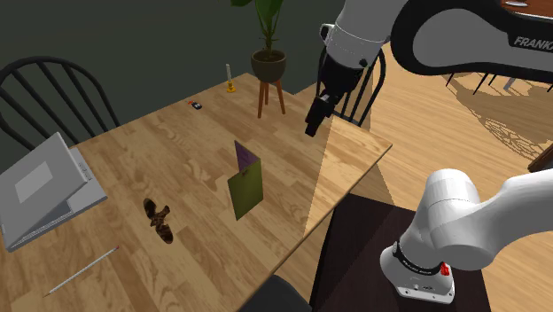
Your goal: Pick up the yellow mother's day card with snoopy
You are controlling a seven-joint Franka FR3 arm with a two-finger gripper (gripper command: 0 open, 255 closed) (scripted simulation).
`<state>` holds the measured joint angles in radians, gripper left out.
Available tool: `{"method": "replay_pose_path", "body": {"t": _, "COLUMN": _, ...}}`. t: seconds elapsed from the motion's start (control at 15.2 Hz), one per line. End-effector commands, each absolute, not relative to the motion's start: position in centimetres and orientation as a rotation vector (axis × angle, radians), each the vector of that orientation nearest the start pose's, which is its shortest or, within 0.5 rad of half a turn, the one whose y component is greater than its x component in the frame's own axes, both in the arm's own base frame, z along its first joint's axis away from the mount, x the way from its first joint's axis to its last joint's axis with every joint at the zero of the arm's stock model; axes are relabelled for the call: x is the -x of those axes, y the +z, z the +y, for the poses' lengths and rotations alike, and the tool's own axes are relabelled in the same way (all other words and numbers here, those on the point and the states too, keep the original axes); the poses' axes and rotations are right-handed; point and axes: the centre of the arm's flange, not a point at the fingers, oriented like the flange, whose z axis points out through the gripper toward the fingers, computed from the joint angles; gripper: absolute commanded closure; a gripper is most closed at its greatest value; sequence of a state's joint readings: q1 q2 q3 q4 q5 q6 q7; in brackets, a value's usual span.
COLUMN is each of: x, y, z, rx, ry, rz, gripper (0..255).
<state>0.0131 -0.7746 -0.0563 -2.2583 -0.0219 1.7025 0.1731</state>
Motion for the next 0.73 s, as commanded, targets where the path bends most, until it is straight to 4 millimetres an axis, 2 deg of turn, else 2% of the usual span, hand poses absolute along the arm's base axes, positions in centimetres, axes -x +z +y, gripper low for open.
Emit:
{"method": "replay_pose_path", "body": {"t": 0.0, "x": -32.2, "y": 64.6, "z": -2.3, "rx": 3.074, "ry": -0.335, "rz": 0.315, "gripper": 0}}
{"method": "replay_pose_path", "body": {"t": 0.66, "x": -43.9, "y": 57.8, "z": -2.9, "rx": 3.006, "ry": -0.276, "rz": 0.495, "gripper": 0}}
